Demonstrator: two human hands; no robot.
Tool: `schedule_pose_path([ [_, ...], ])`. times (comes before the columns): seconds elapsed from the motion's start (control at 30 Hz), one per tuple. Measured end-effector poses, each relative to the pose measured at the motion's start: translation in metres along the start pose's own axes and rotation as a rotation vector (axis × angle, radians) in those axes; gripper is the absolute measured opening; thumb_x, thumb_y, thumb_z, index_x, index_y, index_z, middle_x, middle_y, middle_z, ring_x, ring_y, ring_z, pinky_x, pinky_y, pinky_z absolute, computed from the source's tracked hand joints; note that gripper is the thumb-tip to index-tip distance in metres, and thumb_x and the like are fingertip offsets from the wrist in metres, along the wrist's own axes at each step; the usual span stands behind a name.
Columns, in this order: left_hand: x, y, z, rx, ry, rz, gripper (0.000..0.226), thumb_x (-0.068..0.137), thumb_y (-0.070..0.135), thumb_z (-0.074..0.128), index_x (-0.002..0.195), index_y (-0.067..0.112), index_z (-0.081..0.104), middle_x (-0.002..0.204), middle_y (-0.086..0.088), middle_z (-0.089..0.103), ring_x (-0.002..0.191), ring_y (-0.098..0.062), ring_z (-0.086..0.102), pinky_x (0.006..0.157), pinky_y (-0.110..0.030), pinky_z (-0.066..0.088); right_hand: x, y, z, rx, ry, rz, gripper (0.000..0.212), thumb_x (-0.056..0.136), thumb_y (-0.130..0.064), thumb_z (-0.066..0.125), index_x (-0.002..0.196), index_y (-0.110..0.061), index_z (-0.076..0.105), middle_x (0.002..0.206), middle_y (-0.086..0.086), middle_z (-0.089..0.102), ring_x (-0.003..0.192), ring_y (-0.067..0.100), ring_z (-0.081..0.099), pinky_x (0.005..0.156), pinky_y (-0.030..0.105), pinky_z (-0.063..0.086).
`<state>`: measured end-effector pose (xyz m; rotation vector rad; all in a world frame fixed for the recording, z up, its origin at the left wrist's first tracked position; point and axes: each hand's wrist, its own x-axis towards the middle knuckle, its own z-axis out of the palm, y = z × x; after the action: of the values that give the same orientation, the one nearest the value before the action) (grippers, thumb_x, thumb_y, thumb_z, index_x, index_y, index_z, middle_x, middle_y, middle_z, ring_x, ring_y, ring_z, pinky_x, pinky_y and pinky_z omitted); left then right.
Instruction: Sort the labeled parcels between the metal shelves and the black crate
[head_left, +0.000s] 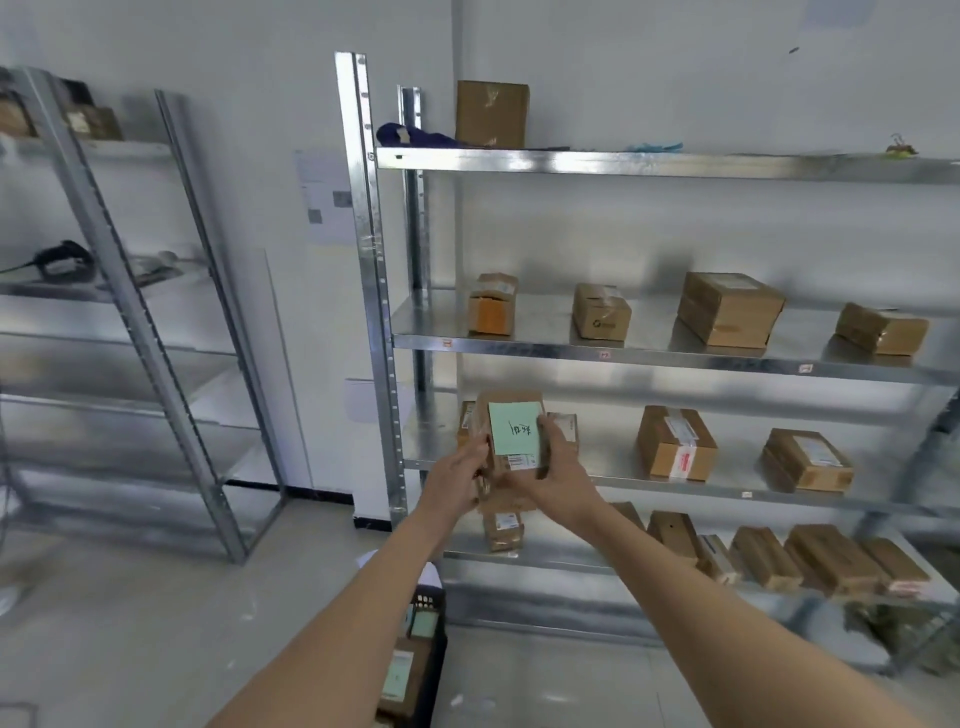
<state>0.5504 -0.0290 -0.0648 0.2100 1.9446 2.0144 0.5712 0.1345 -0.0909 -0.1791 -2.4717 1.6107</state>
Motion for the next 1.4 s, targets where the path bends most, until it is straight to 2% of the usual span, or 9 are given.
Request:
schedule_pose_path([
  [0.2,0.007,-0.017,-0.095,0.044,0.046,-0.049,0.031,0.101,0.051,0.046,0.116,0.033,0.067,0.119,0.009,0.067,0.112,-0.012,0.058,0.092,-0.039,0.047,0.026,-0.029,0.085,-0.039,-0.075,-0.040,0.090,0.074,-0.026,0.091,0.141,-0.038,0.031,0.124,-0.015,0.056,0.121,0.011,0.053,0.089,0.019,0.052],
  [0.37,0.015,-0.041,-0.190,0.180,0.133,-0.014,0.027,0.103,0.036,0.046,0.126,0.031,0.060,0.131,0.006,0.059,0.120,-0.015,0.053,0.100,-0.034,0.043,0.043,-0.043,0.173,-0.052,-0.157,-0.018,0.100,0.066,-0.043,0.090,0.146,-0.043,0.029,0.134,-0.012,0.057,0.125,0.013,0.056,0.105,0.040,0.052],
  [0.47,0.022,-0.064,-0.250,0.329,0.192,0.005,0.037,0.102,0.035,0.050,0.137,0.028,0.056,0.136,0.009,0.055,0.121,-0.008,0.048,0.102,-0.026,0.034,0.052,-0.042,0.219,-0.072,-0.158,-0.002,0.103,0.069,-0.039,0.087,0.153,-0.037,0.028,0.147,-0.007,0.050,0.126,0.011,0.054,0.108,0.036,0.048],
  [0.63,0.041,-0.110,-0.330,0.526,0.254,-0.063,0.038,0.100,0.040,0.050,0.137,0.033,0.056,0.141,0.007,0.055,0.125,-0.013,0.053,0.110,-0.033,0.038,0.076,-0.018,0.287,-0.085,-0.134,0.113,0.083,0.071,-0.029,0.090,0.132,-0.047,0.037,0.120,-0.019,0.060,0.117,0.010,0.058,0.096,0.037,0.055],
  [0.77,0.064,-0.149,-0.366,0.651,0.182,-0.104,0.037,0.101,0.038,0.050,0.138,0.039,0.052,0.147,0.010,0.048,0.133,-0.014,0.045,0.111,-0.030,0.032,0.097,0.020,0.330,-0.125,-0.145,0.185,0.094,0.064,-0.038,0.093,0.138,-0.047,0.037,0.127,-0.018,0.056,0.120,0.008,0.052,0.088,0.029,0.054],
  [0.9,0.112,-0.189,-0.394,0.771,0.117,-0.162,0.045,0.100,0.043,0.050,0.145,0.039,0.044,0.153,0.012,0.039,0.139,-0.012,0.038,0.113,-0.029,0.029,0.148,0.107,0.378,-0.150,-0.175,0.296,0.125,0.046,-0.064,0.090,0.151,-0.054,0.022,0.142,-0.016,0.051,0.125,0.016,0.058,0.089,0.045,0.060],
  [1.07,0.191,-0.250,-0.416,0.776,0.070,-0.252,0.050,0.098,0.045,0.053,0.147,0.040,0.041,0.154,0.014,0.037,0.140,-0.011,0.036,0.113,-0.032,0.031,0.191,0.151,0.419,-0.113,-0.237,0.390,0.110,0.067,-0.035,0.090,0.154,-0.043,0.024,0.127,-0.024,0.046,0.109,0.006,0.054,0.081,0.030,0.057],
  [1.23,0.261,-0.341,-0.429,0.821,-0.011,-0.322,0.047,0.100,0.040,0.051,0.146,0.038,0.043,0.151,0.014,0.040,0.136,-0.009,0.040,0.100,-0.023,0.032,0.218,0.257,0.482,-0.177,-0.280,0.518,0.127,0.051,-0.070,0.081,0.157,-0.051,0.013,0.151,-0.013,0.036,0.131,0.016,0.051,0.095,0.048,0.057],
  [1.4,0.320,-0.439,-0.446,0.930,-0.111,-0.379,0.050,0.099,0.043,0.049,0.148,0.036,0.041,0.155,0.010,0.038,0.140,-0.013,0.037,0.109,-0.031,0.033,0.241,0.326,0.533,-0.254,-0.242,0.599,0.120,0.071,-0.066,0.077,0.161,-0.044,0.001,0.160,-0.010,0.025,0.136,0.016,0.045,0.095,0.031,0.049],
])
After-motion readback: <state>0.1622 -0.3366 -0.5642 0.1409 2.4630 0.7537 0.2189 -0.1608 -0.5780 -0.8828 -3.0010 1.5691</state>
